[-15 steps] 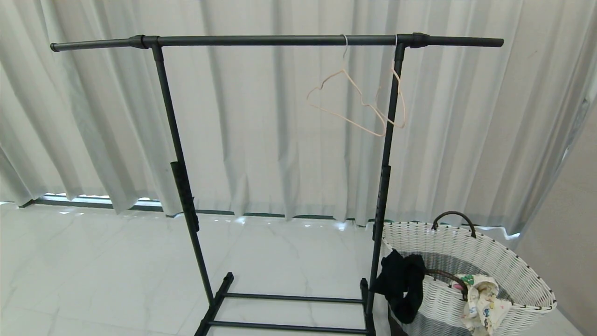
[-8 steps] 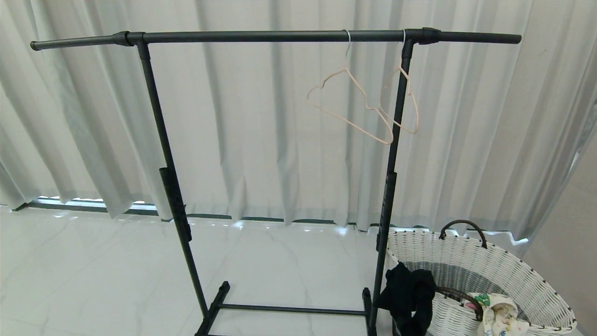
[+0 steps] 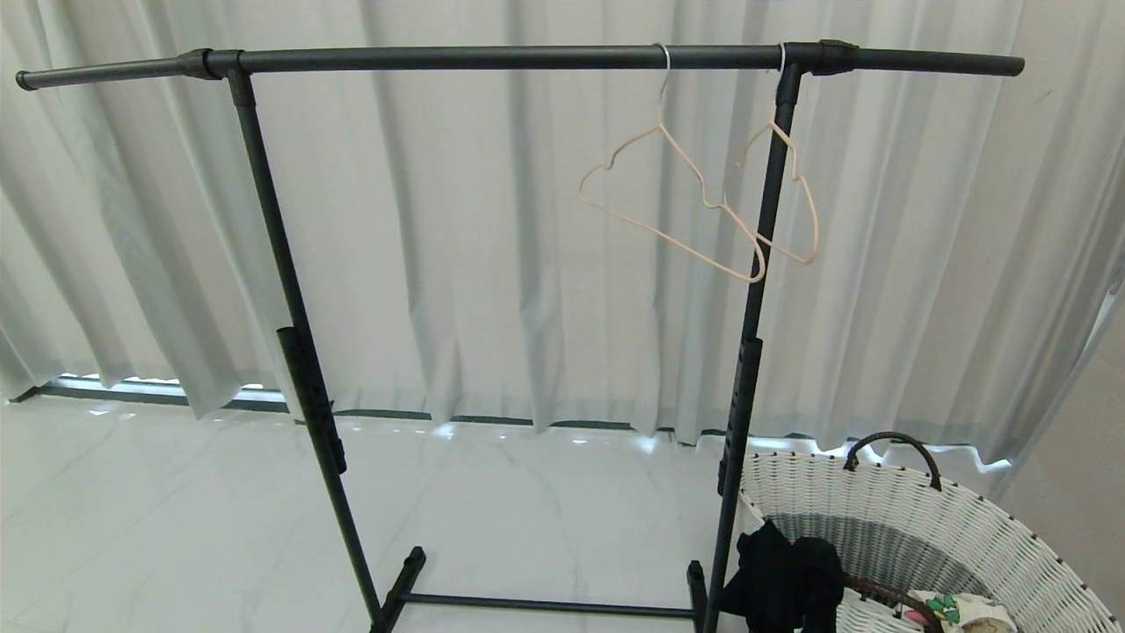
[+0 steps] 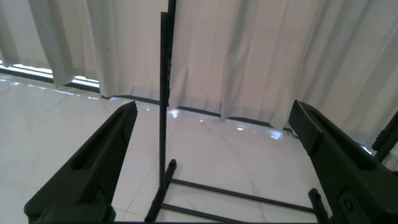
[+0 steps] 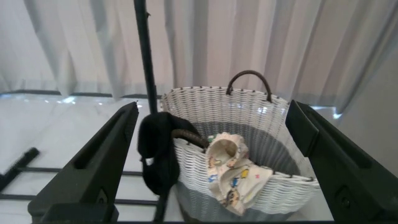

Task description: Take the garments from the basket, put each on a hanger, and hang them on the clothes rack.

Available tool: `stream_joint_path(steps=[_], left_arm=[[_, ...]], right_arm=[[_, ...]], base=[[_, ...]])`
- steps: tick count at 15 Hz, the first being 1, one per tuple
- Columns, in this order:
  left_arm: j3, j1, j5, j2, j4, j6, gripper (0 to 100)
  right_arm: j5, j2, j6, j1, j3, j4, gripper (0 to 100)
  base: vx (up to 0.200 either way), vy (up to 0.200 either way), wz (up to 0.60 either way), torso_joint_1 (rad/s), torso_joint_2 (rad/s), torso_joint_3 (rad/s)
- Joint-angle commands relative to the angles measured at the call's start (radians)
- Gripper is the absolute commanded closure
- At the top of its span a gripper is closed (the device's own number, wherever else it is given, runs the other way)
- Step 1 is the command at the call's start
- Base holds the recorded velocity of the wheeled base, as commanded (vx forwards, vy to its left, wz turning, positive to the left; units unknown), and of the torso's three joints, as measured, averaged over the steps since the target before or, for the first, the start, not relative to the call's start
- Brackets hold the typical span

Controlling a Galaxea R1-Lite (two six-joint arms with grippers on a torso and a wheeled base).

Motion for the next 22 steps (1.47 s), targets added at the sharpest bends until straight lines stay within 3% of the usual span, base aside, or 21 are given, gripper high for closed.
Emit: stream_joint_path(steps=[1, 7, 9, 10, 12, 14, 18, 20, 22], left_arm=[[0.000, 0.000, 0.000, 0.000, 0.000, -0.001, 0], [0.000, 0.000, 0.000, 0.000, 0.000, 0.001, 0], [0.000, 0.000, 0.000, 0.000, 0.000, 0.001, 0], [0.000, 0.000, 0.000, 0.000, 0.000, 0.001, 0], [0.000, 0.000, 0.000, 0.001, 0.000, 0.002, 0], [0.000, 0.000, 0.000, 0.000, 0.000, 0.002, 0], [0.000, 0.000, 0.000, 0.001, 0.000, 0.002, 0], [0.000, 0.000, 0.000, 0.001, 0.000, 0.004, 0], [0.000, 0.000, 0.000, 0.000, 0.000, 0.002, 0]], right_arm=[[0.001, 0.000, 0.026, 0.003, 0.000, 0.002, 0], [0.001, 0.000, 0.028, 0.009, 0.000, 0.002, 0], [0.019, 0.000, -0.029, 0.006, -0.021, -0.006, 0], [0.065, 0.049, -0.029, 0.035, -0.135, 0.002, 0], [0.071, 0.310, -0.098, 0.098, -0.305, -0.001, 0], [0.067, 0.624, -0.313, 0.084, -0.428, 0.072, 0], [0.067, 1.091, -0.851, -0.097, -0.455, 0.106, 0], [0.062, 1.256, -1.020, -0.161, -0.448, 0.106, 0], [0.051, 1.371, -1.094, -0.198, -0.431, 0.086, 0]], base=[[0.000, 0.000, 0.00, 0.000, 0.00, 0.000], [0.000, 0.000, 0.00, 0.000, 0.00, 0.000], [0.000, 0.000, 0.00, 0.000, 0.00, 0.000], [0.000, 0.000, 0.00, 0.000, 0.00, 0.000], [0.000, 0.000, 0.00, 0.000, 0.00, 0.000], [0.000, 0.000, 0.00, 0.000, 0.00, 0.000], [0.000, 0.000, 0.00, 0.000, 0.00, 0.000], [0.000, 0.000, 0.00, 0.000, 0.00, 0.000], [0.000, 0.000, 0.00, 0.000, 0.00, 0.000]])
